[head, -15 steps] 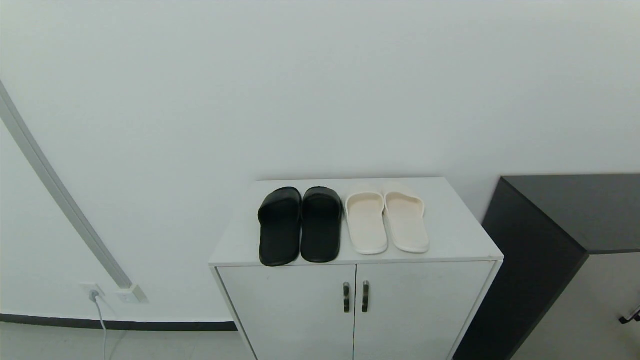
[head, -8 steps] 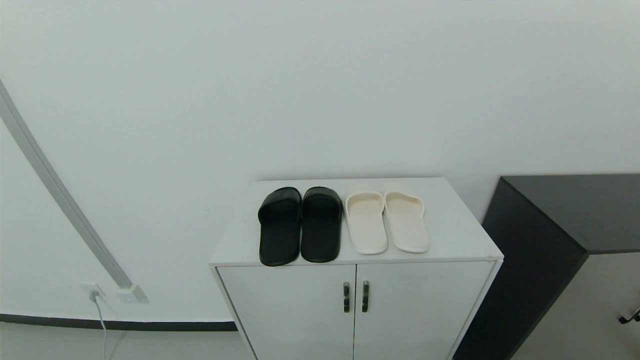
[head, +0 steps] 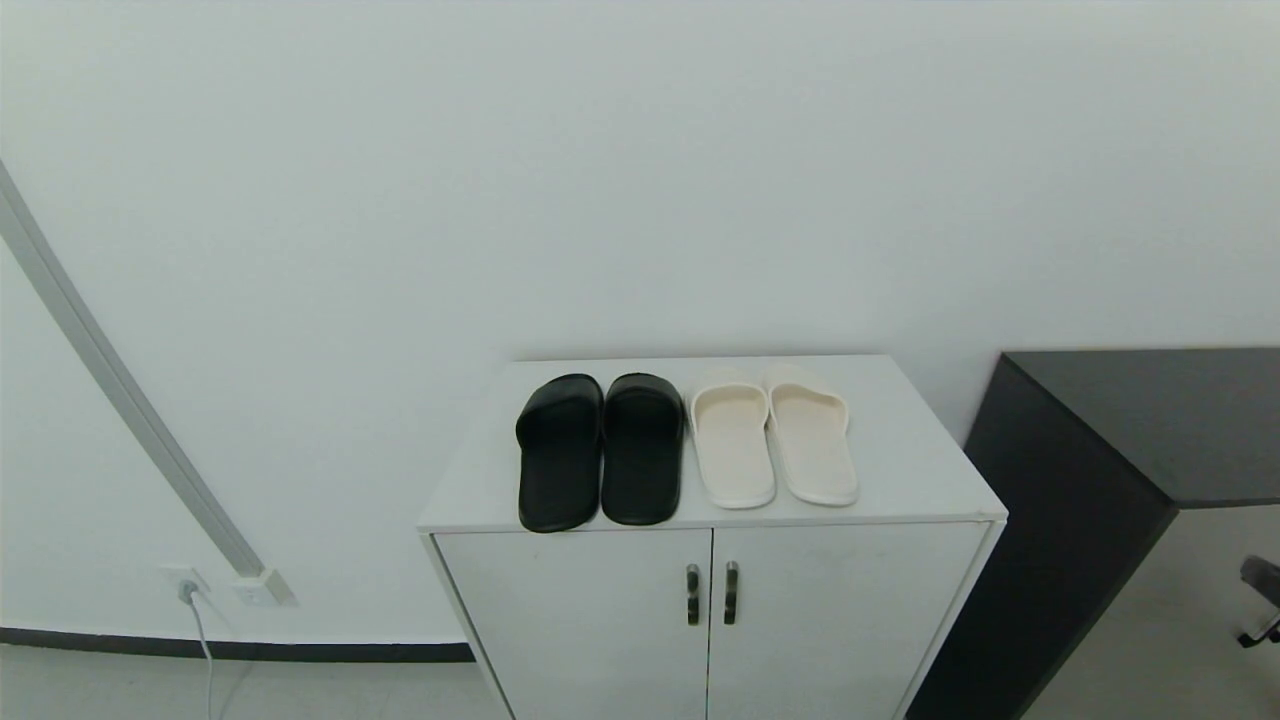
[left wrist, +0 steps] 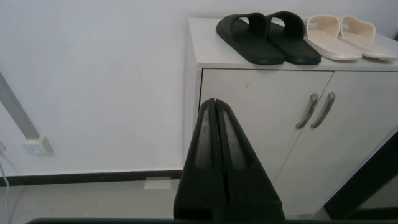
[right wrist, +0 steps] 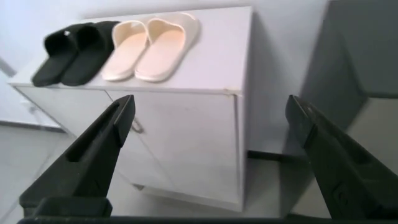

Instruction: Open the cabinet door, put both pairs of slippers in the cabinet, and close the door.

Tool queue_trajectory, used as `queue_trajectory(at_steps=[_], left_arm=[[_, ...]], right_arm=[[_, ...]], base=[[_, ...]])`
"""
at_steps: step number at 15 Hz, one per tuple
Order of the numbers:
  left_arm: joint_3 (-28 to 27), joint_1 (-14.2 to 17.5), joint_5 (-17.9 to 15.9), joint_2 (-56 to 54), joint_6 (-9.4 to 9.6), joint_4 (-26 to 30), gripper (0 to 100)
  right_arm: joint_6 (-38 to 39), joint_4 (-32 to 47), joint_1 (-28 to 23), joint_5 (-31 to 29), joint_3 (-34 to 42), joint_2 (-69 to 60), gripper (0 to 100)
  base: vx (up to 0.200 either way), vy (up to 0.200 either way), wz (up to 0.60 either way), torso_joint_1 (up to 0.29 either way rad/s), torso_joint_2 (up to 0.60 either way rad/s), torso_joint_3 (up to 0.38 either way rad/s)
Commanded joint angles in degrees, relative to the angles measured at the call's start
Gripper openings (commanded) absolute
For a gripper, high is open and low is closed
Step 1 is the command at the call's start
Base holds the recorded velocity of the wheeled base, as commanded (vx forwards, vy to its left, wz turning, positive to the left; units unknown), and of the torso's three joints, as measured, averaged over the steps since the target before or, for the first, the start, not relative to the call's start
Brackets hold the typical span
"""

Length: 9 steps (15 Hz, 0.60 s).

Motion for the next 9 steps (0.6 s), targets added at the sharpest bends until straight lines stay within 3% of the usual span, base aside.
queue_trajectory(at_steps=[1, 6, 9], left_arm=[[0.0, 0.0, 0.0, 0.0, -0.02, 0.0, 0], [0.0, 0.0, 0.0, 0.1, -0.02, 0.0, 0], [0.0, 0.0, 0.0, 0.1, -0.02, 0.0, 0]], right_arm=[[2.6, -3.9, 7.5, -2.8, -6.7, 15.8, 100], [5.4, -4.9, 27.3, -17.7, -15.7, 25.1, 100], [8.8, -5.0, 33.0, -24.8, -23.2, 33.8, 100]], base=[[0.0, 0.0, 0.0, 0.0, 0.0, 0.0], [0.0, 0.0, 0.0, 0.0, 0.0, 0.0], [0.0, 0.0, 0.0, 0.0, 0.0, 0.0]])
